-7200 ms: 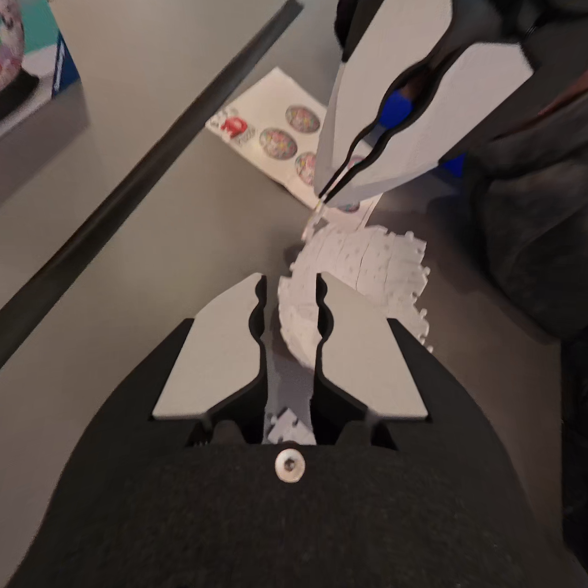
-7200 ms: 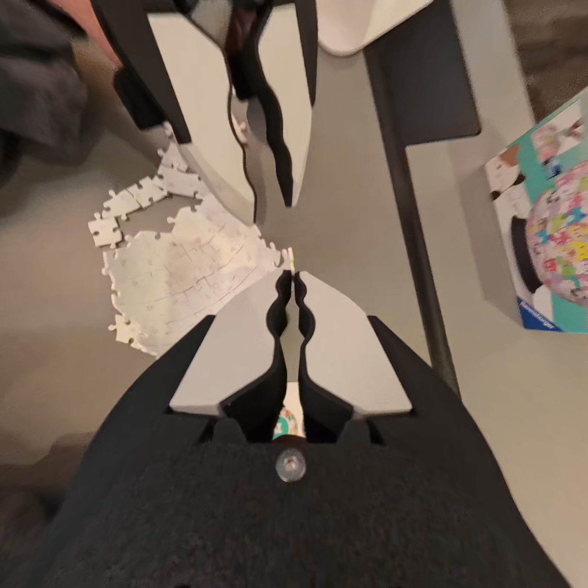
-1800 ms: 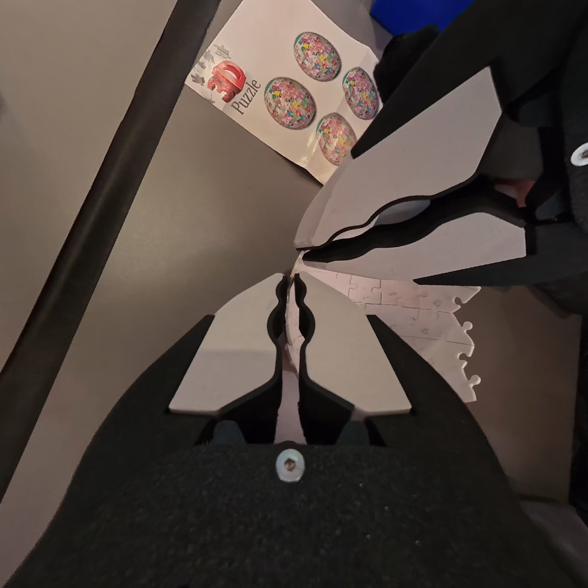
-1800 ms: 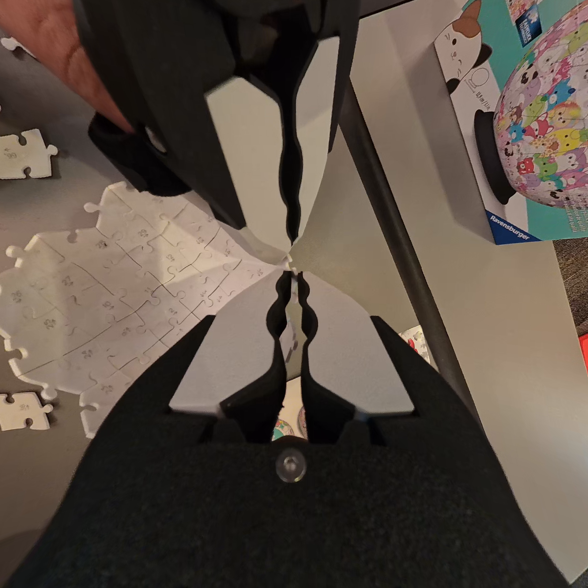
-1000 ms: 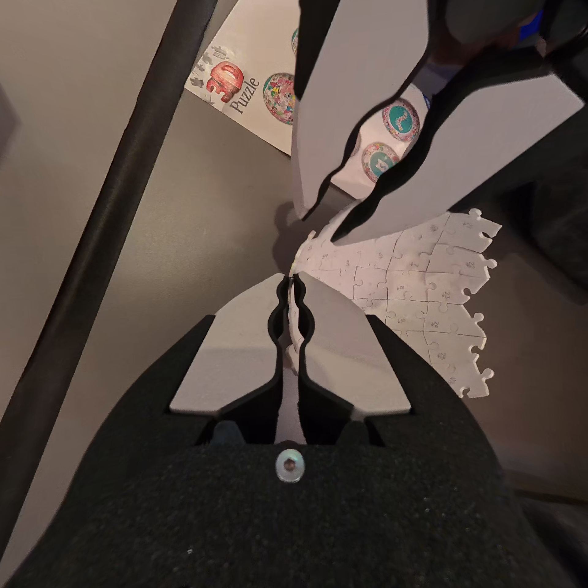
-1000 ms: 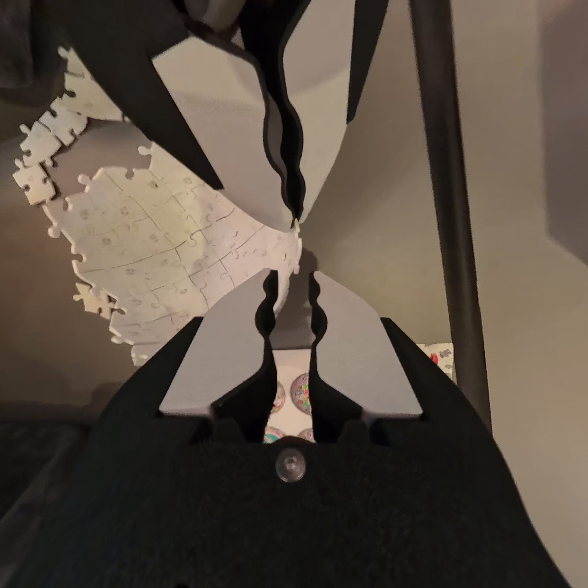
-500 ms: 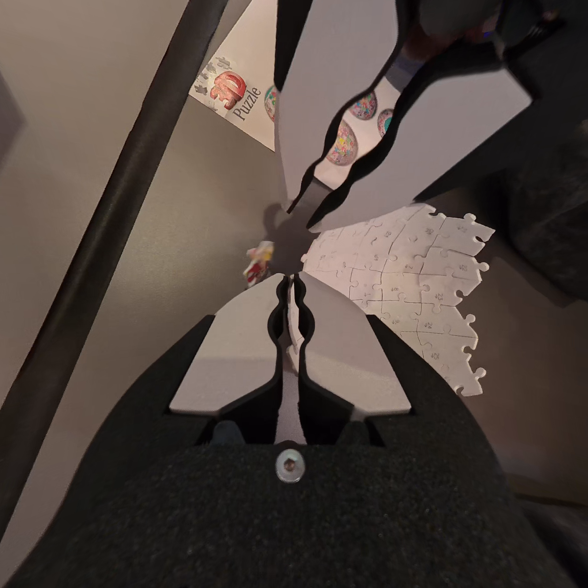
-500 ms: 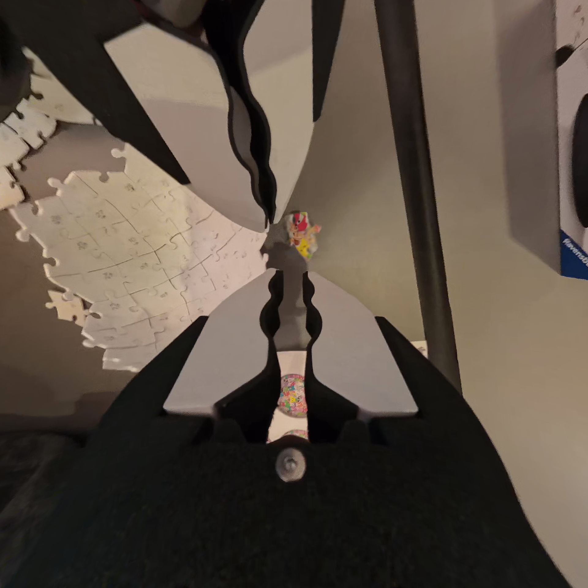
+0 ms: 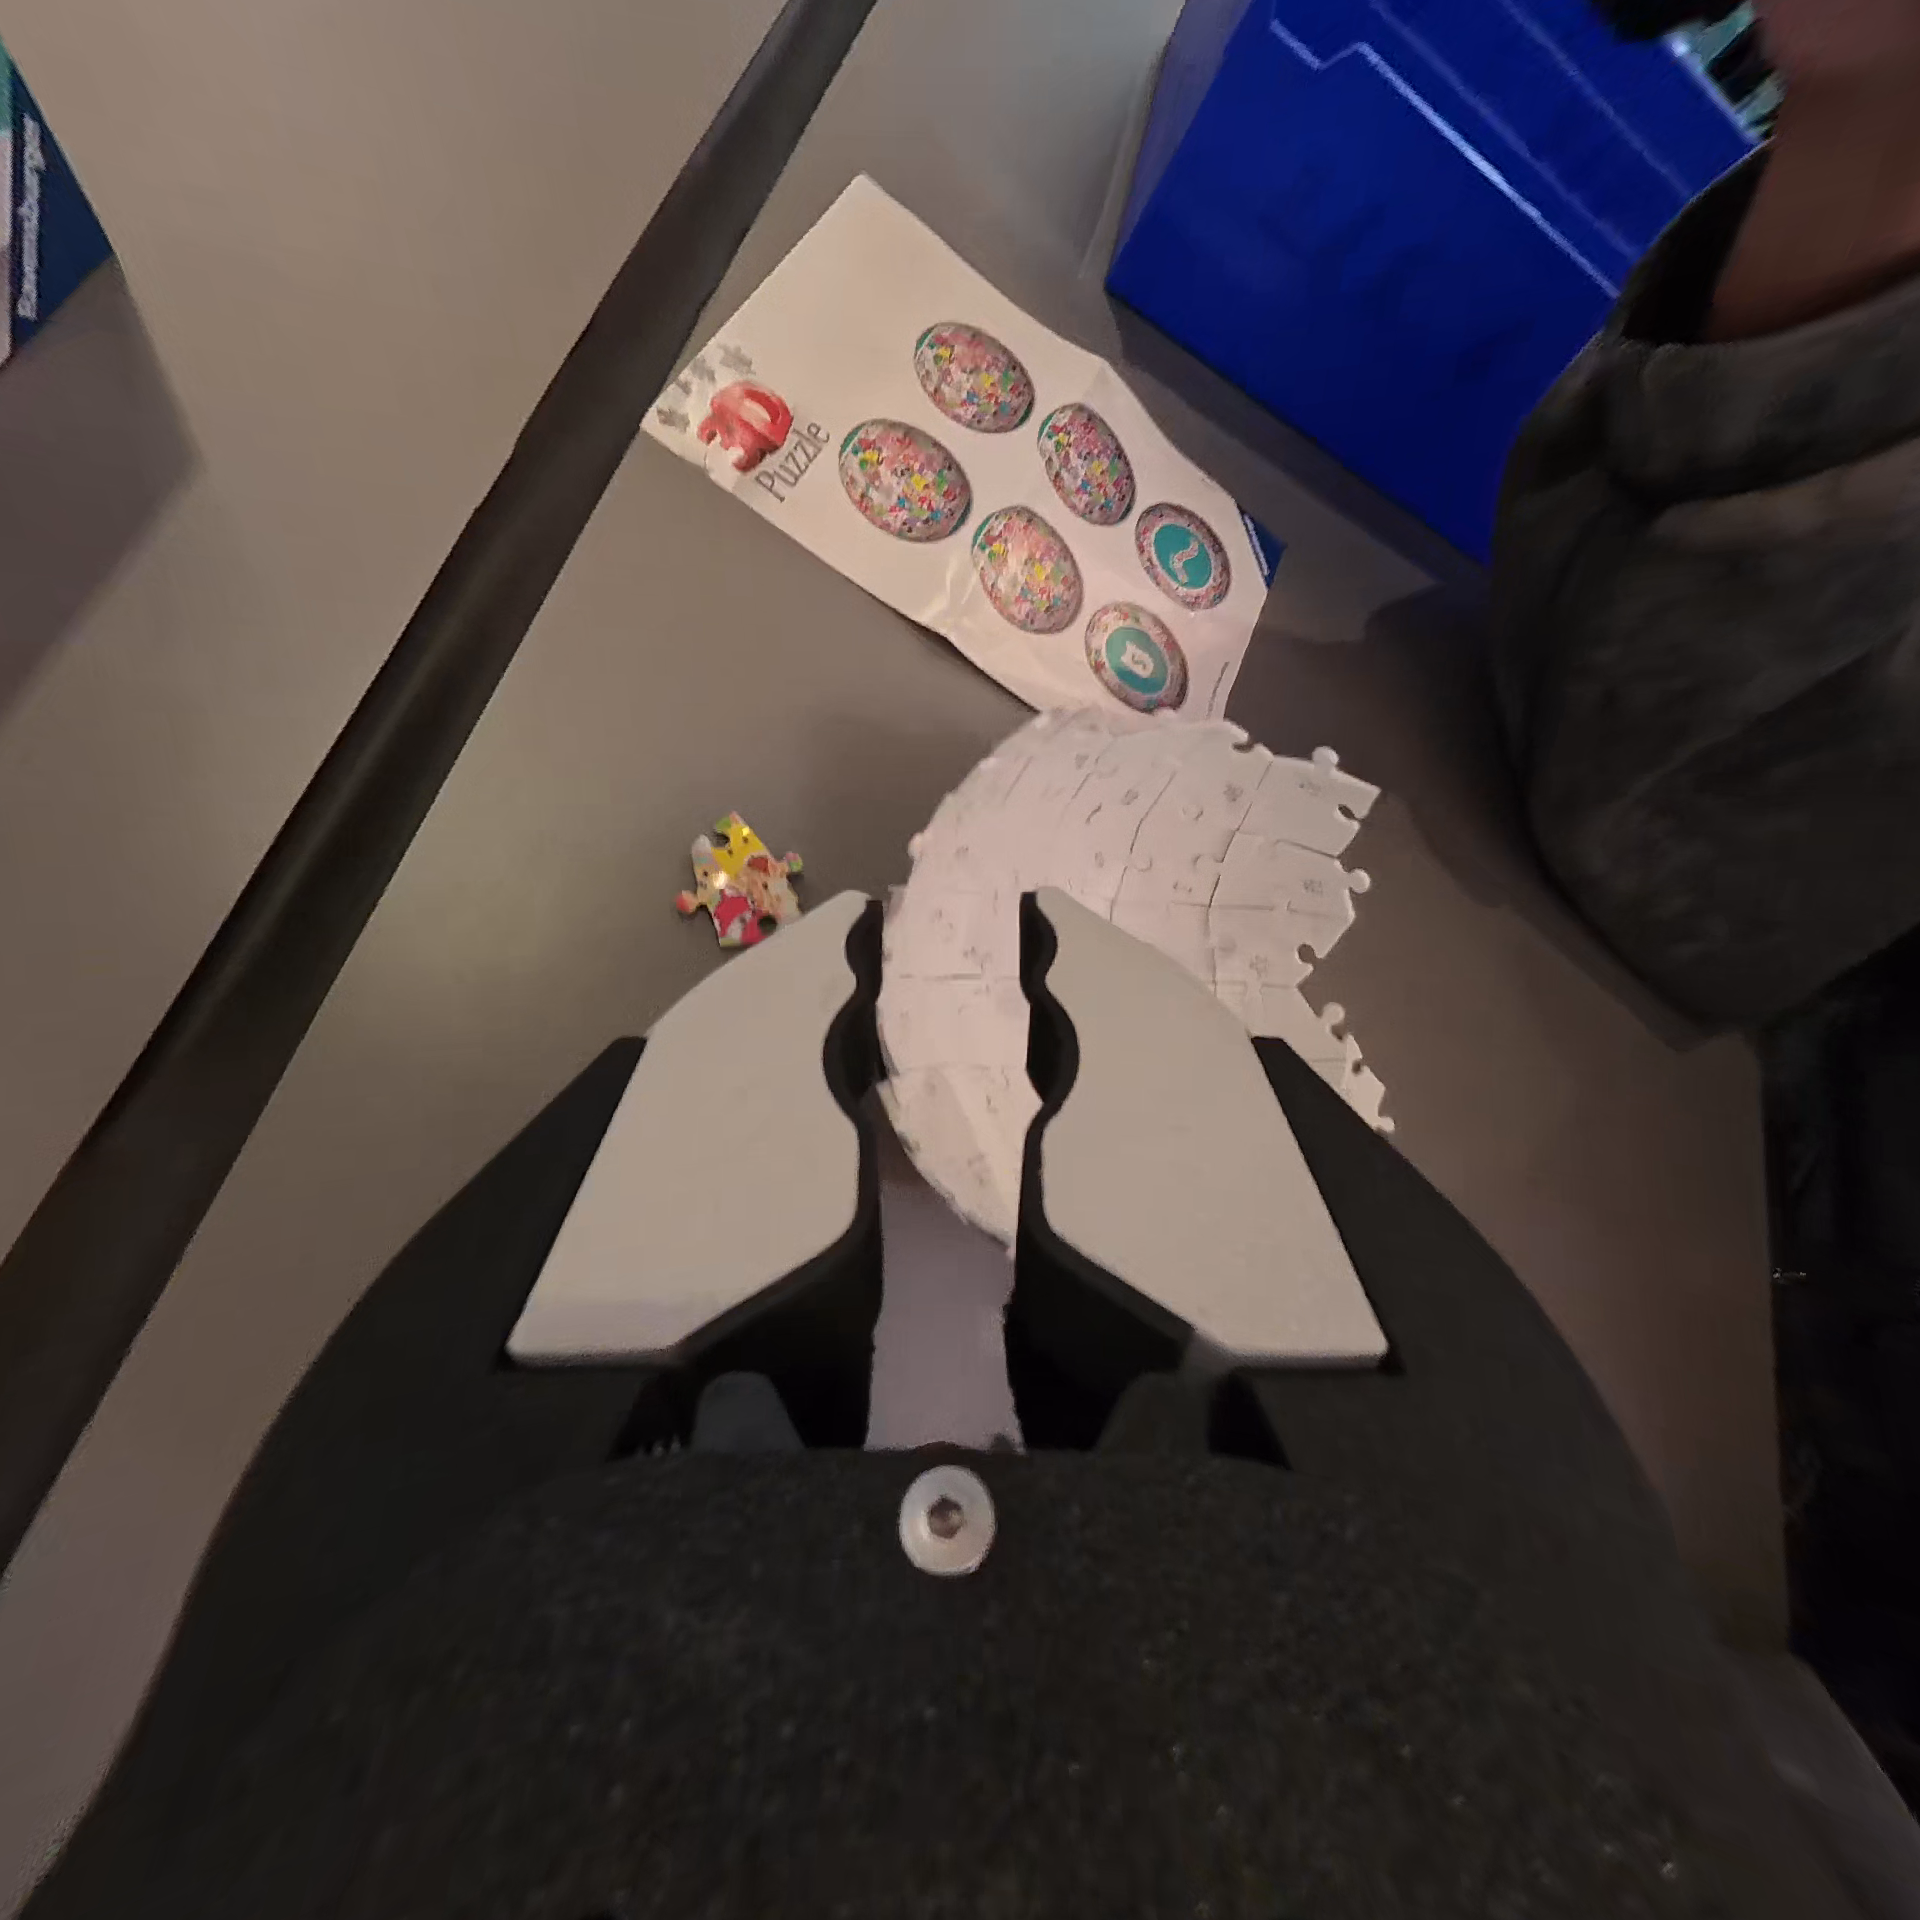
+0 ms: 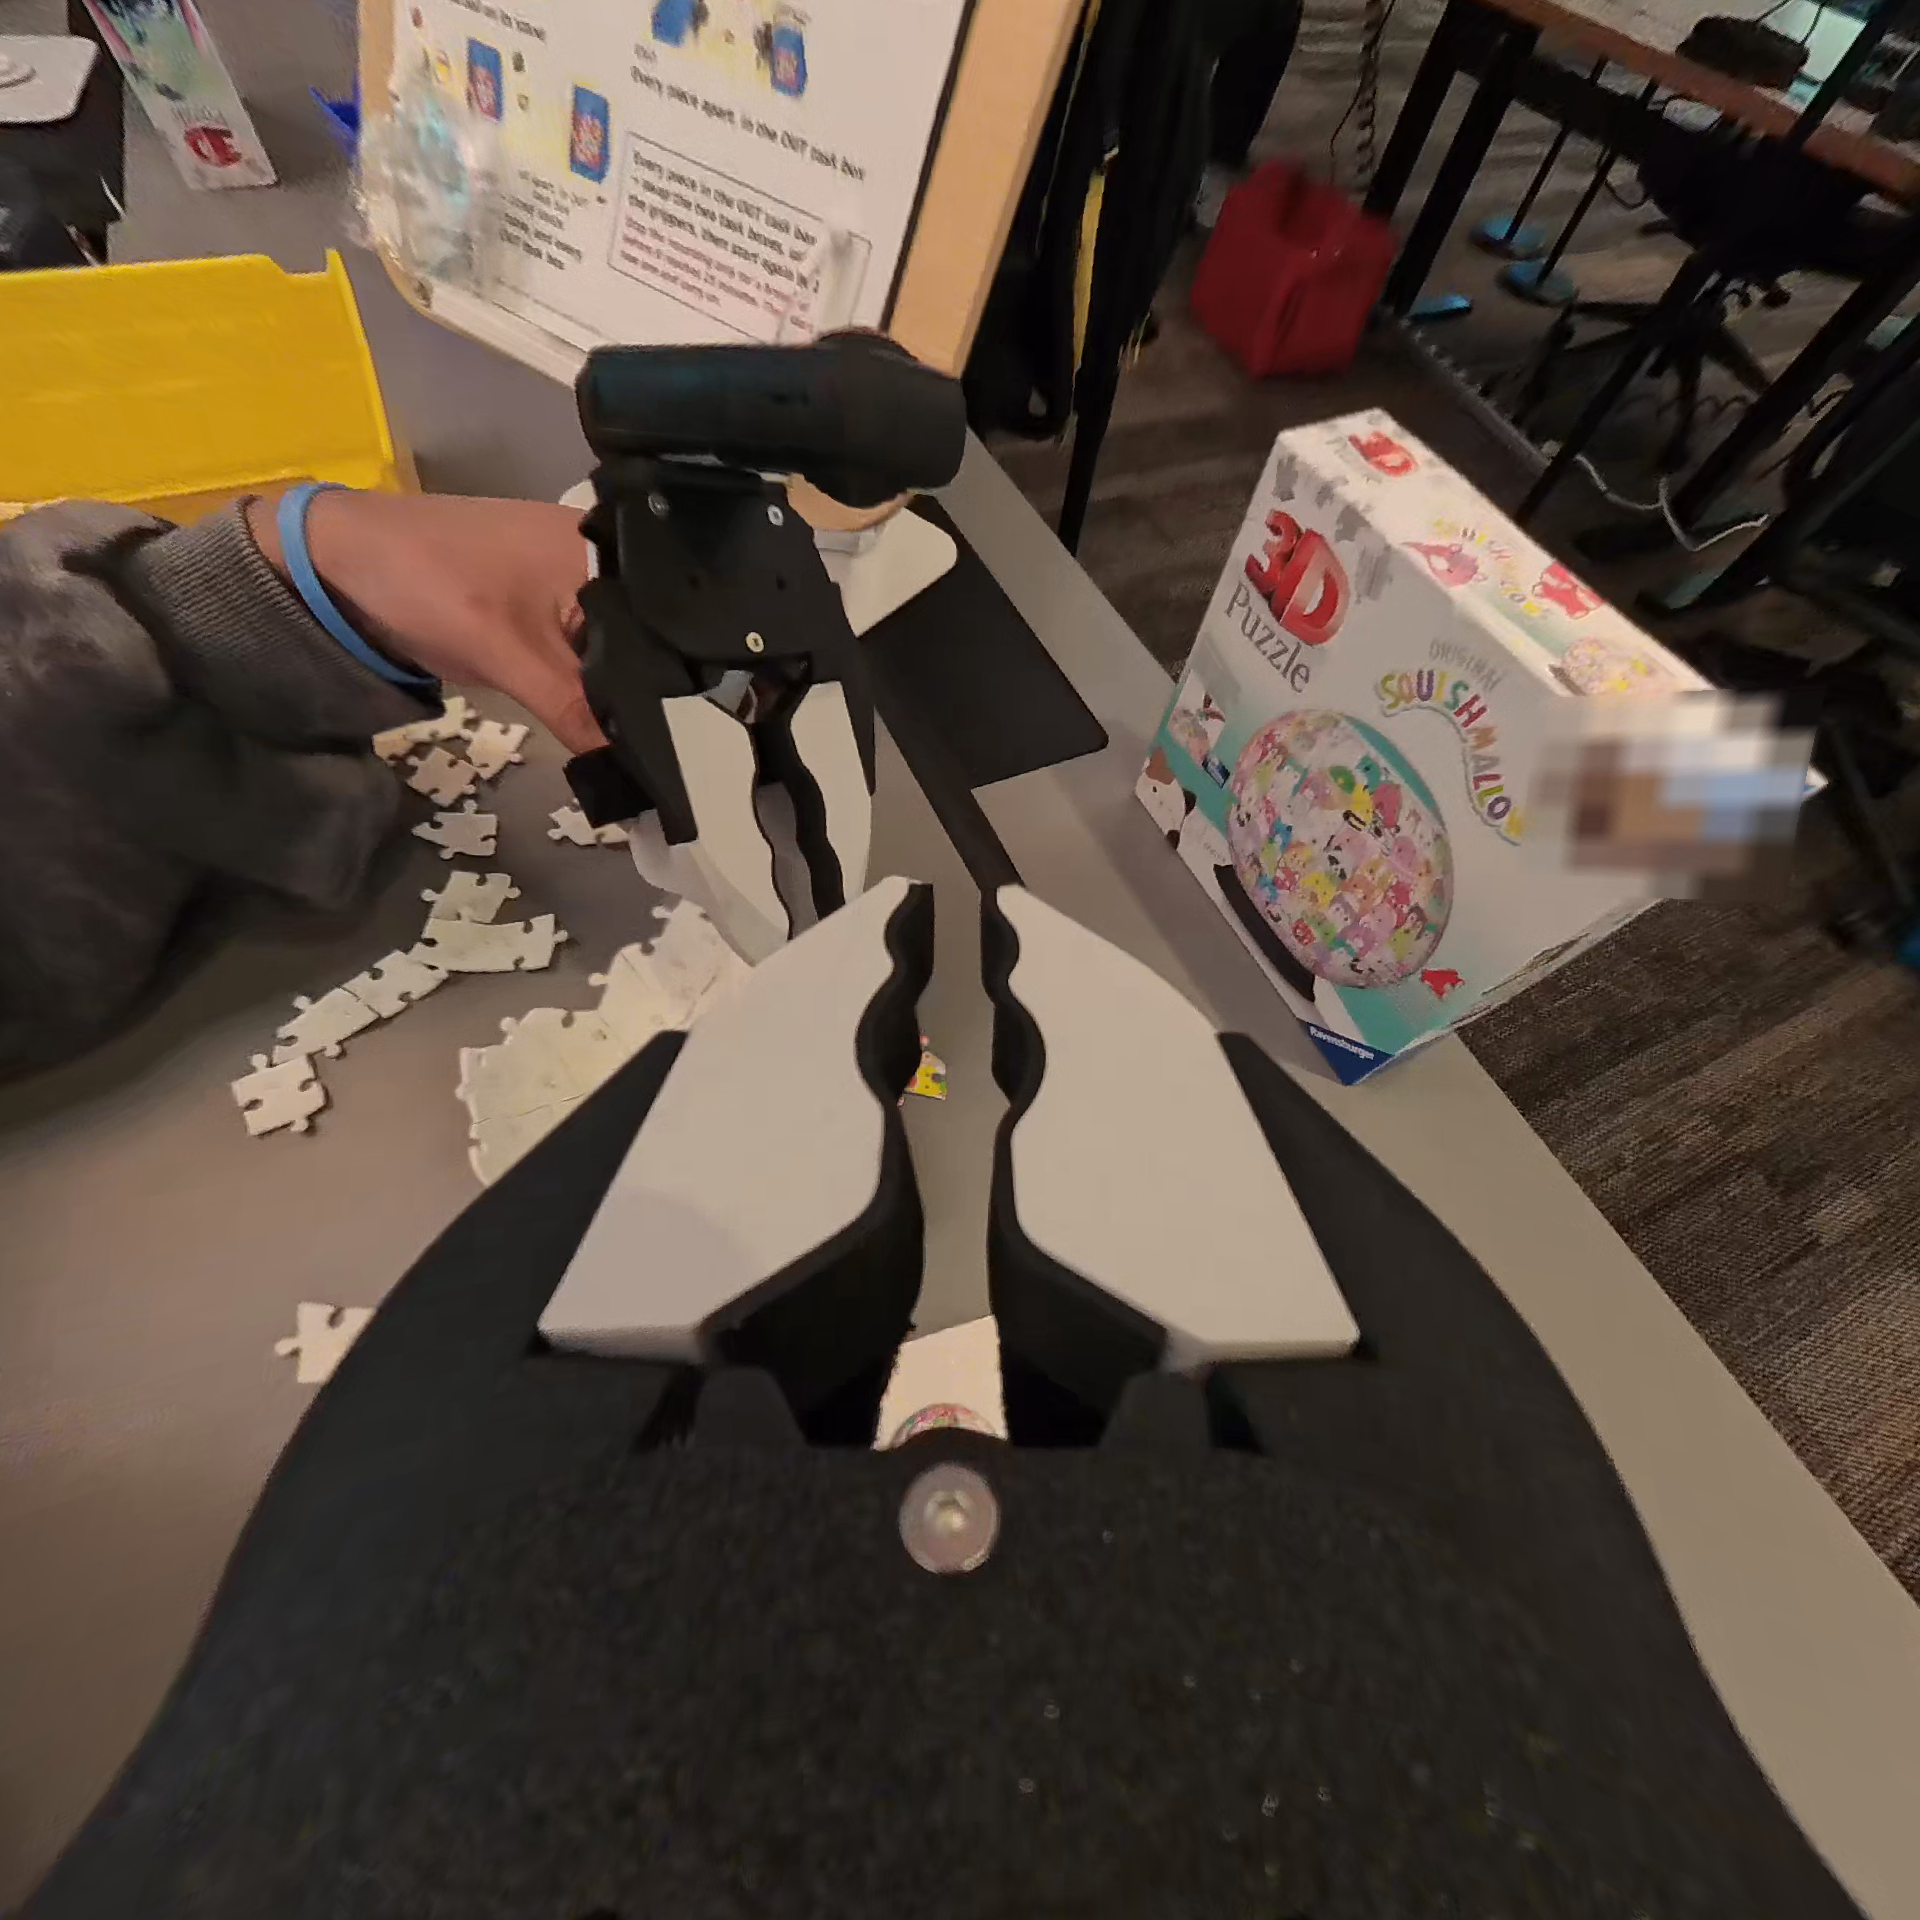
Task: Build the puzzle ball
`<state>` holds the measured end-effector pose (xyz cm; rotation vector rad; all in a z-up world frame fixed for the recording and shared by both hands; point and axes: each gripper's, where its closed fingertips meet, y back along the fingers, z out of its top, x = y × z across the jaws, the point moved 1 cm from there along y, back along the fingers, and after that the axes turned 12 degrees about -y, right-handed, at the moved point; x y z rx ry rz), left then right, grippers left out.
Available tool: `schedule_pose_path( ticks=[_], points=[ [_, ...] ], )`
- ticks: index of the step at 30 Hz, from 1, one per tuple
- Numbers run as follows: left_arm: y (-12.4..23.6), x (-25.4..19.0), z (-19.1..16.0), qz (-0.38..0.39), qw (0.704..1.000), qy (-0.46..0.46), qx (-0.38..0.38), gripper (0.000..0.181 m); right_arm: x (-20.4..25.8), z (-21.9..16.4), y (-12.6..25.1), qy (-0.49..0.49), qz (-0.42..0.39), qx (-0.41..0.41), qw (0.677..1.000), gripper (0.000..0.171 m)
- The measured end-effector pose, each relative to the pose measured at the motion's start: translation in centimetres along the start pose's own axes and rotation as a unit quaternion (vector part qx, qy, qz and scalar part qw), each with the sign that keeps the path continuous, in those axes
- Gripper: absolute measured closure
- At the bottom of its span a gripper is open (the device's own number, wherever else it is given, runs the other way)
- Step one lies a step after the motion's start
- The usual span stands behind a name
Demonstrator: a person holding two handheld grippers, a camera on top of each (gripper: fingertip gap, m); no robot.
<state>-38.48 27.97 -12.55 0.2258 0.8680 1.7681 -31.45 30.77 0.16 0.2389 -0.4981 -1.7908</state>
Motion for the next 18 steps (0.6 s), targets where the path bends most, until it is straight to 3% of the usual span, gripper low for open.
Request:
schedule_pose_path(
  ticks=[6, 10, 14, 18],
  points=[
    [0.8, -0.2, -2.2, 0.078, 0.992, 0.002, 0.098, 0.155, 0.6, -1.2, 0.6, 0.043, -0.059, 0.044, 0.996, 0.162],
    [1.0, -0.1, -3.0, 0.098, 0.985, 0.009, 0.143, 0.156, 2.4, -3.9, -2.7, 0.054, 0.002, 0.118, 0.992, 0.162],
    [1.3, -0.3, -2.6, 0.063, 0.993, 0.023, 0.097, 0.156, 4.8, -8.5, -6.7, 0.161, 0.071, 0.226, 0.958, 0.171],
    [1.8, 1.3, -2.3, 0.029, 0.997, 0.069, 0.021, 0.163, 5.3, -9.9, -10.2, 0.276, 0.085, 0.224, 0.931, 0.171]
  ],
)
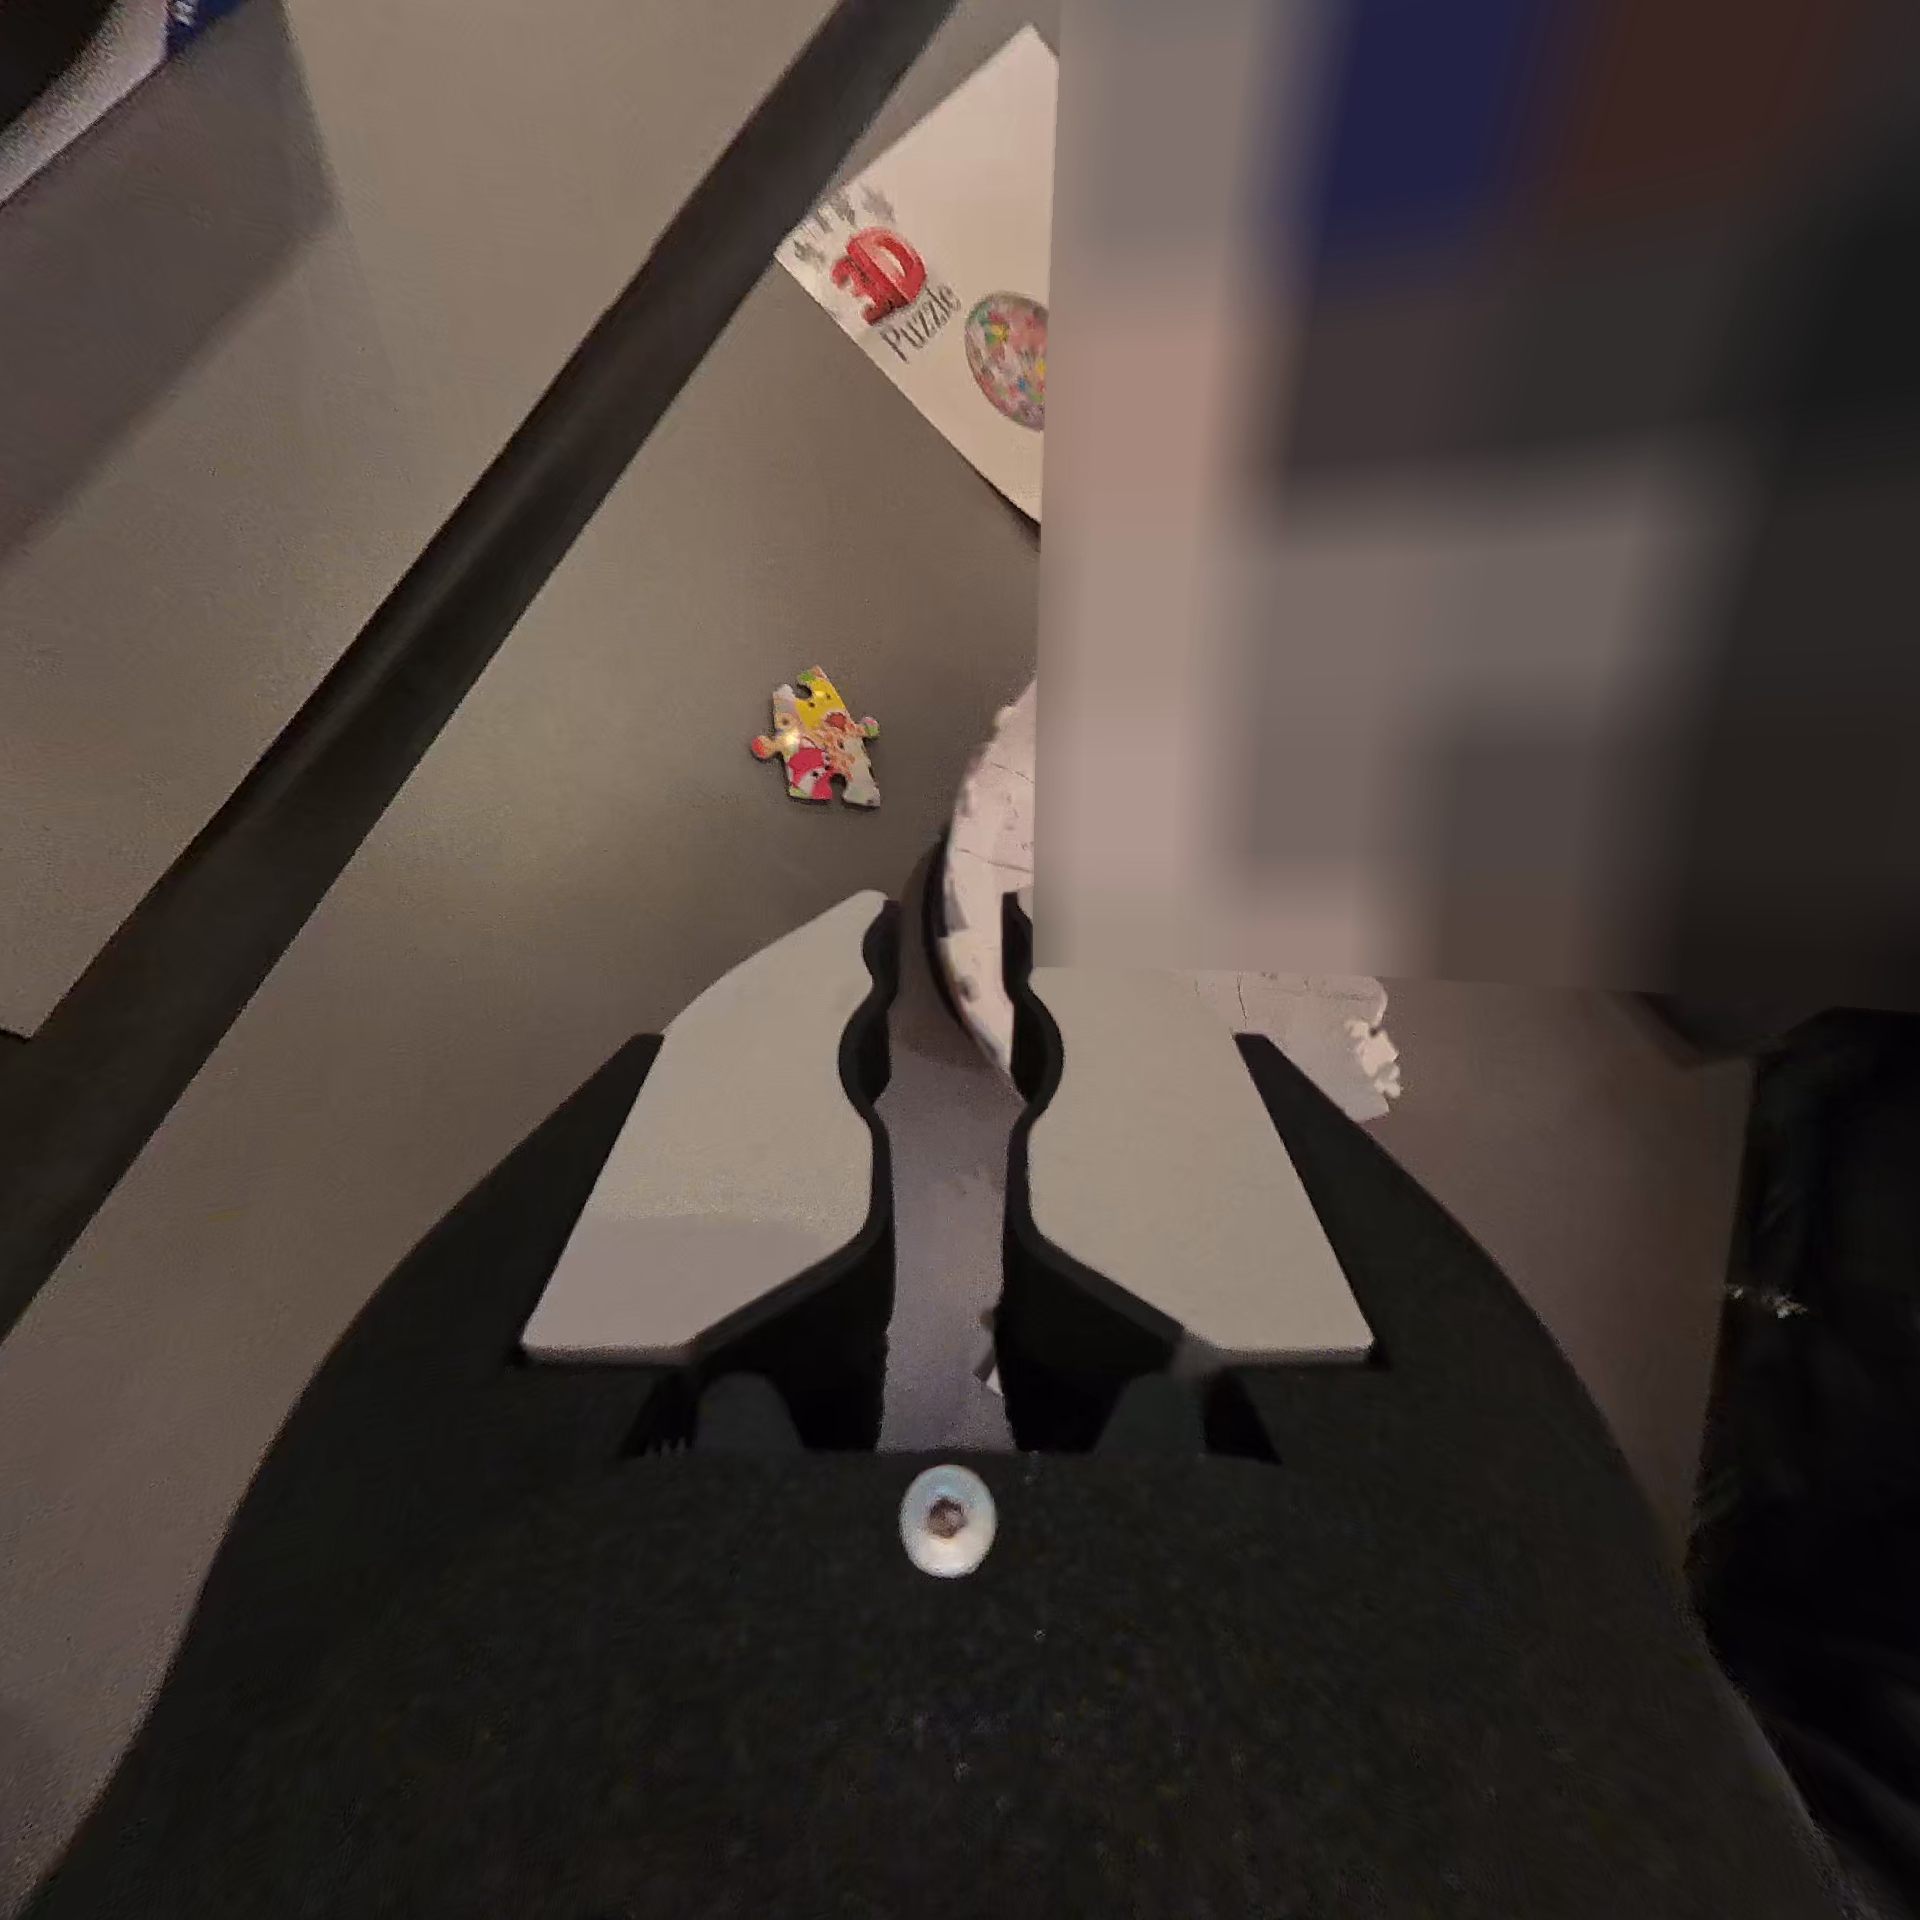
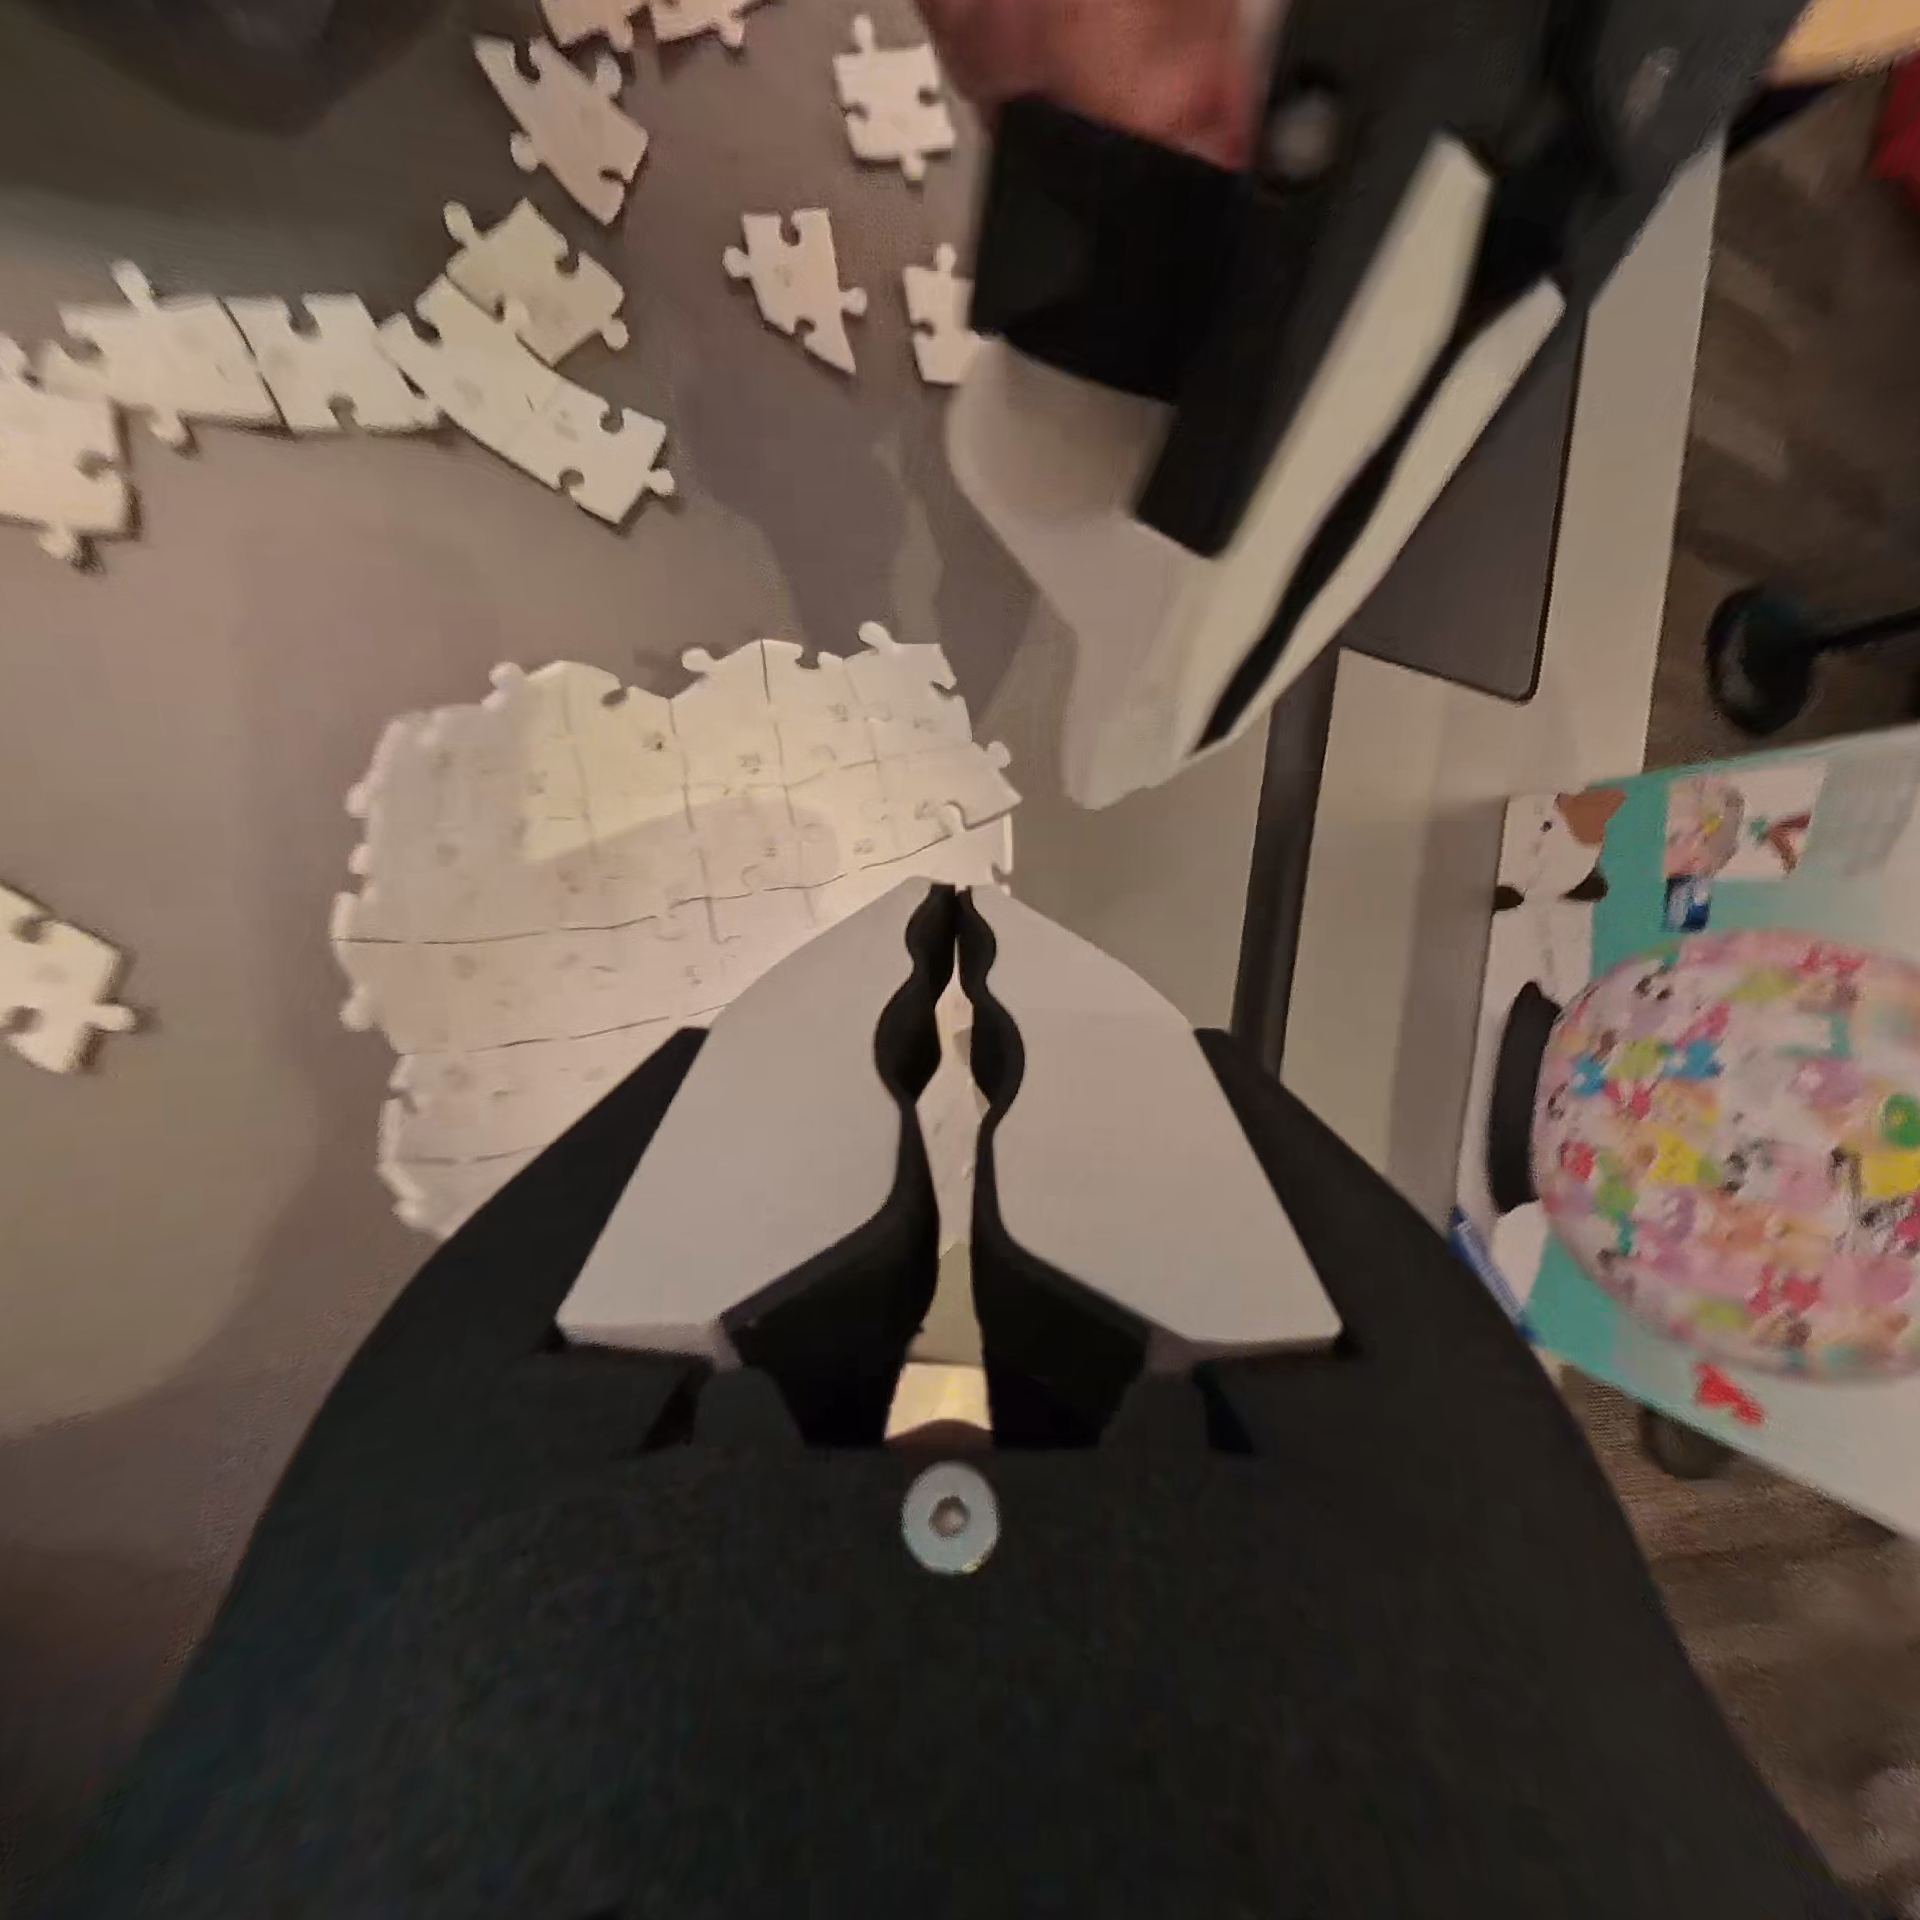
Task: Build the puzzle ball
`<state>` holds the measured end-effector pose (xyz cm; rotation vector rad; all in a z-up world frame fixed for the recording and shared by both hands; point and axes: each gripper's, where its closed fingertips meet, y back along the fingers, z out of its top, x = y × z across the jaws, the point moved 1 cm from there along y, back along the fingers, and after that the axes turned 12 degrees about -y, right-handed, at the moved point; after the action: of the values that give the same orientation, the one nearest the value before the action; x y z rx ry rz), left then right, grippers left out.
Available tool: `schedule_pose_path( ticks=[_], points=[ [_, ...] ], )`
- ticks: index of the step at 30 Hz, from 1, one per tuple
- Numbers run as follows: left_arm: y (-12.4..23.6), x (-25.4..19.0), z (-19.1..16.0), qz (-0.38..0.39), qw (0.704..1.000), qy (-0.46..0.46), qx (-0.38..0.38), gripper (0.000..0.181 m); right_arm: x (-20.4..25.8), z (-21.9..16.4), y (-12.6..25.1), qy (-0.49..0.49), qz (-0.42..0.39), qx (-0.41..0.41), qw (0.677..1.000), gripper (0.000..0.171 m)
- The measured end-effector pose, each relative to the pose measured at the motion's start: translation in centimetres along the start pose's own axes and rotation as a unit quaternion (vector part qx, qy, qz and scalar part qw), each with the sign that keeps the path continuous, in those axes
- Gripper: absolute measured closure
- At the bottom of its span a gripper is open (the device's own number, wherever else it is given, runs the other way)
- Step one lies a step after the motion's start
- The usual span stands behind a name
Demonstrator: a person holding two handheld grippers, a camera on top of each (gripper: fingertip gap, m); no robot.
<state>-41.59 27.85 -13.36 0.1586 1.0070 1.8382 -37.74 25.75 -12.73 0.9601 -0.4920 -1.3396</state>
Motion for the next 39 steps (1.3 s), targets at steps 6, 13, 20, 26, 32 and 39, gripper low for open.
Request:
schedule_pose_path(
  ticks=[6, 13, 20, 26, 32, 39],
  points=[
    [-1.1, 1.7, -2.4, -0.045, 0.996, 0.069, 0.015, 0.181, 0.2, -0.3, -2.1, 0.082, 0.001, 0.022, 0.996, 0.171],
    [-3.0, 0.7, -3.1, -0.07, 0.995, 0.047, 0.055, 0.181, 0.0, -1.0, -3.7, 0.088, -0.012, 0.063, 0.994, 0.171],
    [-3.1, 0.6, -3.1, -0.066, 0.995, 0.042, 0.06, 0.181, -0.1, -1.3, -4.4, 0.088, -0.016, 0.079, 0.993, 0.171],
    [-3.0, 0.7, -3.1, -0.06, 0.996, 0.039, 0.062, 0.181, -0.2, -1.3, -4.4, 0.088, -0.018, 0.081, 0.993, 0.171],
    [-2.8, 0.7, -3.1, -0.06, 0.996, 0.039, 0.061, 0.181, -0.2, -1.3, -4.4, 0.089, -0.02, 0.087, 0.992, 0.171],
    [-2.8, 0.7, -3.1, -0.055, 0.996, 0.035, 0.064, 0.181, -0.3, -1.4, -4.6, 0.088, -0.02, 0.093, 0.992, 0.171]
  ],
)
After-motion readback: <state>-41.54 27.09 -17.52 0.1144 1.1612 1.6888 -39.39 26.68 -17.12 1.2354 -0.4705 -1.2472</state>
